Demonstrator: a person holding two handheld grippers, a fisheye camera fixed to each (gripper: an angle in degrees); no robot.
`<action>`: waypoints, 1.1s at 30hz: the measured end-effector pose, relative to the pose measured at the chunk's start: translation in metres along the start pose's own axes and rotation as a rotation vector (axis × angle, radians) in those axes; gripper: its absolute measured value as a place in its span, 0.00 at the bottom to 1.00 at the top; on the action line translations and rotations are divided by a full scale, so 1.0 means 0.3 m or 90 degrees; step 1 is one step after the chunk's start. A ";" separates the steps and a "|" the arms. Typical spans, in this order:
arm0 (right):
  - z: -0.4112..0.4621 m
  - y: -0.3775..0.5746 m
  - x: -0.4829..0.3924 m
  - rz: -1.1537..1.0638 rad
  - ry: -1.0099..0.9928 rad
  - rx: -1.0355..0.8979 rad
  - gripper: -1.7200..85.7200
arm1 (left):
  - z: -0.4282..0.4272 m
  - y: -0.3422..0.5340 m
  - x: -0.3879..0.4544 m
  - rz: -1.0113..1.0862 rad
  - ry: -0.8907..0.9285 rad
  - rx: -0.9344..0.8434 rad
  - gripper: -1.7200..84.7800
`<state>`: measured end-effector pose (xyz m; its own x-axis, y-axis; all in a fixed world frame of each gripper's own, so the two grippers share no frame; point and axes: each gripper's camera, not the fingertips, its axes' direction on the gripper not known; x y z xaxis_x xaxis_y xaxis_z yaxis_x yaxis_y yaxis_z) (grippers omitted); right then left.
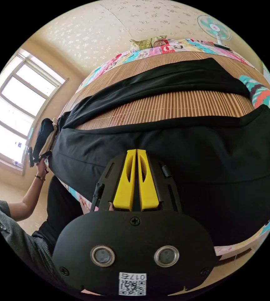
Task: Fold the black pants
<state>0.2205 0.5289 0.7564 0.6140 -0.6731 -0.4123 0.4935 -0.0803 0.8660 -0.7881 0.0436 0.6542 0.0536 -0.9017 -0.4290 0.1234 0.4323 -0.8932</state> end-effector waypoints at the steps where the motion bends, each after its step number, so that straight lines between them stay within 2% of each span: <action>1: -0.007 0.031 -0.027 -0.004 -0.003 0.019 0.03 | 0.005 -0.020 -0.034 -0.022 0.022 -0.009 0.01; 4: -0.035 0.086 -0.099 -0.033 0.034 0.047 0.03 | -0.036 -0.040 -0.070 -0.070 0.071 -0.006 0.01; 6: -0.056 0.121 -0.127 -0.048 0.054 0.072 0.03 | -0.127 -0.028 -0.046 -0.047 0.111 0.072 0.01; 8: -0.080 0.160 -0.141 -0.064 0.059 0.104 0.03 | -0.254 -0.025 0.007 0.018 0.194 0.200 0.02; 10: -0.120 0.182 -0.129 -0.060 0.030 0.118 0.03 | -0.287 -0.085 0.043 0.046 0.254 0.226 0.03; 12: -0.154 0.186 -0.105 -0.047 -0.009 0.118 0.03 | -0.245 -0.209 0.077 0.054 0.292 0.161 0.07; 14: -0.188 0.195 -0.072 -0.031 -0.060 0.123 0.03 | -0.127 -0.387 0.130 0.051 0.271 0.045 0.17; 17: -0.236 0.203 -0.012 0.004 -0.149 0.127 0.03 | 0.023 -0.542 0.152 0.031 0.220 -0.054 0.20; 20: -0.279 0.207 0.016 0.023 -0.203 0.127 0.03 | 0.107 -0.596 0.130 -0.019 0.249 -0.088 0.21; 24: -0.344 0.208 -0.010 0.019 -0.199 0.130 0.02 | 0.066 -0.568 0.159 0.009 0.209 -0.056 0.16; 27: -0.386 0.204 -0.015 0.022 -0.212 0.132 0.02 | -0.071 -0.523 0.101 0.017 0.199 0.010 0.03; 30: -0.427 0.196 -0.025 0.022 -0.221 0.133 0.02 | -0.194 -0.493 -0.018 0.005 0.281 0.046 0.02; 33: -0.467 0.183 -0.042 0.023 -0.220 0.133 0.02 | -0.252 -0.480 -0.068 0.030 0.227 0.024 0.02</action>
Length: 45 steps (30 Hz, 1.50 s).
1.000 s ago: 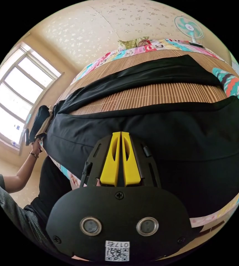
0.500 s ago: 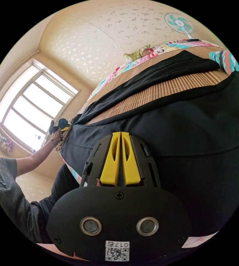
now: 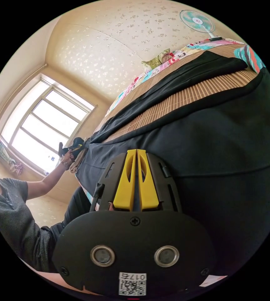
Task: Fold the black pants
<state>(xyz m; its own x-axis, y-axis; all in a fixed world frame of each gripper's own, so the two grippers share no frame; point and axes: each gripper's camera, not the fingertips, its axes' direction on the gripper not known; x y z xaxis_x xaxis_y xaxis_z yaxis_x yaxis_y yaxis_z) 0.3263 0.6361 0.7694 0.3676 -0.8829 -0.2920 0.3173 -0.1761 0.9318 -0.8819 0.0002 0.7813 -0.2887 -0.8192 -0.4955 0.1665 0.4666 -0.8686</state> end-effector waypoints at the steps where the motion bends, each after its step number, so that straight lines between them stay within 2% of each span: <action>1: -0.011 -0.009 -0.010 0.002 -0.001 -0.001 0.02 | -0.022 0.013 -0.001 0.002 -0.018 -0.001 0.02; 4: -0.038 -0.033 -0.028 0.008 -0.011 0.000 0.02 | -0.094 0.049 -0.025 -0.060 -0.077 0.024 0.05; 6: -0.054 -0.049 -0.040 0.011 -0.014 0.001 0.02 | -0.122 0.084 -0.050 -0.073 -0.025 0.026 0.10; 8: -0.069 -0.065 -0.050 0.017 -0.020 0.002 0.02 | -0.169 0.192 -0.075 -0.091 0.081 0.029 0.12; 12: -0.097 -0.110 -0.085 0.015 -0.014 -0.002 0.02 | -0.266 0.455 -0.095 -0.112 0.181 0.074 0.11; 14: -0.108 -0.131 -0.107 0.010 -0.003 -0.004 0.02 | -0.346 0.641 -0.151 -0.180 0.220 0.117 0.10; 19: -0.163 -0.214 -0.177 0.029 0.039 -0.032 0.03 | -0.511 0.900 -0.230 -0.315 0.159 0.180 0.14; 22: -0.269 -0.193 -0.272 0.033 0.137 0.008 0.03 | -0.509 0.919 -0.256 -0.350 0.150 0.119 0.18; 25: -0.433 -0.148 -0.294 0.051 0.114 0.052 0.03 | -0.515 0.910 -0.282 -0.347 0.176 0.097 0.19; 30: -0.781 -0.058 -0.230 0.198 0.206 0.189 0.05 | -0.484 0.886 -0.332 -0.336 0.259 0.063 0.16; 34: -0.974 -0.054 -0.121 0.302 0.235 0.221 0.10 | -0.506 0.909 -0.351 -0.354 0.259 0.046 0.07; 36: -1.018 -0.069 -0.076 0.337 0.227 0.227 0.12 | -0.530 0.908 -0.371 -0.355 0.284 0.038 0.07; 39: -1.069 -0.098 -0.017 0.392 0.231 0.244 0.13 | -0.631 0.926 -0.436 -0.373 0.374 0.093 0.04; 41: -1.091 -0.112 0.007 0.418 0.213 0.261 0.13 | -0.743 0.938 -0.461 -0.355 0.354 0.135 0.03; 45: -1.101 -0.141 0.042 0.455 0.181 0.271 0.14 | -0.781 0.950 -0.478 -0.348 0.299 0.097 0.04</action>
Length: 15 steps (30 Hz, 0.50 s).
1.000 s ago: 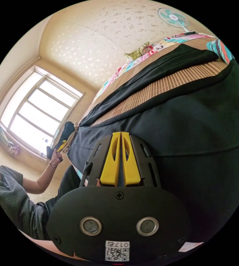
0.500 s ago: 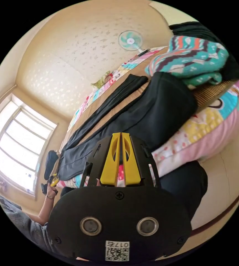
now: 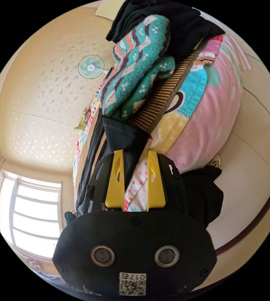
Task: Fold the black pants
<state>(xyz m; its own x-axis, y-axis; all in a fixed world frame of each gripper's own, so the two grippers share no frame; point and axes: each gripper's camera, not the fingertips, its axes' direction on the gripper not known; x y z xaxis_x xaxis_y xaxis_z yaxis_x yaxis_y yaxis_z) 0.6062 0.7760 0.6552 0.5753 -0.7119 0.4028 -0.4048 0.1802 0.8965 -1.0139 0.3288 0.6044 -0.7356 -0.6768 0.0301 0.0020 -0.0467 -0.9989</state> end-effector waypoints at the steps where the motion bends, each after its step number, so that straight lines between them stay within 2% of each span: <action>1: -0.008 -0.003 0.003 0.013 -0.017 0.005 0.14 | 0.005 0.003 -0.015 -0.014 0.001 -0.013 0.05; 3: -0.026 -0.002 0.003 0.028 -0.047 0.009 0.13 | 0.004 0.003 -0.040 -0.033 0.020 -0.017 0.10; 5: -0.029 0.004 -0.002 0.037 -0.079 -0.002 0.11 | 0.013 -0.015 -0.082 -0.068 0.081 -0.033 0.18; 6: -0.021 0.009 -0.014 0.029 -0.105 -0.017 0.09 | 0.020 -0.022 -0.093 -0.077 0.099 -0.043 0.19; 8: 0.013 0.020 -0.059 -0.011 -0.131 -0.053 0.07 | 0.023 -0.037 -0.120 -0.097 0.144 -0.036 0.17; 11: 0.023 0.011 -0.146 -0.071 -0.225 -0.106 0.06 | 0.015 -0.044 -0.134 -0.143 0.164 -0.033 0.08; 15: -0.142 -0.009 -0.172 -0.021 -0.375 0.008 0.05 | -0.023 -0.041 -0.077 -0.130 0.219 -0.053 0.05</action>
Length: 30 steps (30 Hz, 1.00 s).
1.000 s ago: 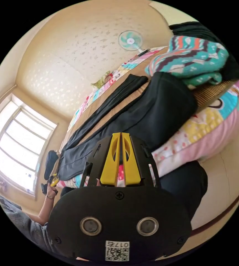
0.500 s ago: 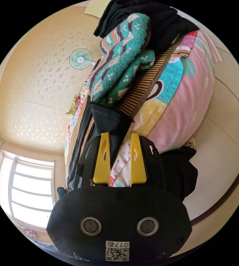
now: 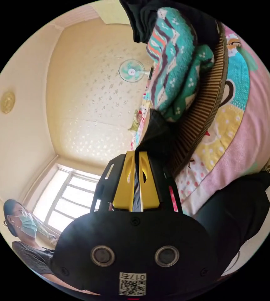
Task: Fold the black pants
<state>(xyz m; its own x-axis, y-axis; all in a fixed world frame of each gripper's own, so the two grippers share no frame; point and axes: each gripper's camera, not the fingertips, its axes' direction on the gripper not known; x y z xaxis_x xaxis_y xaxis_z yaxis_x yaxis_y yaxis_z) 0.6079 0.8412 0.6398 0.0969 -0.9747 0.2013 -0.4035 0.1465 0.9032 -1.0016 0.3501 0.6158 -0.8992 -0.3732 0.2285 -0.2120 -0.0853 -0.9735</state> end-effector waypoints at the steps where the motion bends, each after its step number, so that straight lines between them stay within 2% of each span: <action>1: -0.023 -0.004 -0.040 -0.009 -0.005 0.017 0.05 | -0.017 0.013 0.033 0.013 0.010 -0.009 0.04; 4: -0.065 0.015 -0.160 -0.051 0.063 0.056 0.04 | -0.097 0.076 0.119 0.054 0.005 -0.008 0.03; 12: -0.171 0.128 -0.365 -0.147 0.106 0.081 0.04 | -0.359 0.329 0.290 0.168 -0.077 0.014 0.02; 17: -0.028 0.111 -0.466 -0.211 0.153 0.068 0.05 | -0.363 0.370 0.420 0.235 -0.110 0.076 0.02; 23: 0.453 -0.117 -0.516 -0.200 0.138 0.075 0.05 | -0.106 0.211 0.466 0.188 -0.089 0.138 0.03; 25: 0.788 -0.317 -0.541 -0.144 0.231 0.026 0.06 | 0.012 0.124 0.462 0.140 -0.079 0.144 0.05; 28: 1.275 -0.544 -0.531 -0.155 0.309 -0.076 0.10 | 0.227 -0.033 0.439 0.057 -0.066 0.113 0.10; 30: 1.447 -0.602 -0.503 -0.155 0.332 -0.101 0.14 | 0.279 -0.067 0.479 0.114 -0.135 0.153 0.10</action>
<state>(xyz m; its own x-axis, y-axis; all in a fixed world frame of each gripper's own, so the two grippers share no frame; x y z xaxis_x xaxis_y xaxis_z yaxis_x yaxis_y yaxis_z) 0.2712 0.8887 0.2818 0.6202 -0.7775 0.1041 -0.1761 -0.0086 0.9843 -1.0944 0.2208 0.6679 -0.8092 -0.5829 0.0741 0.0598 -0.2071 -0.9765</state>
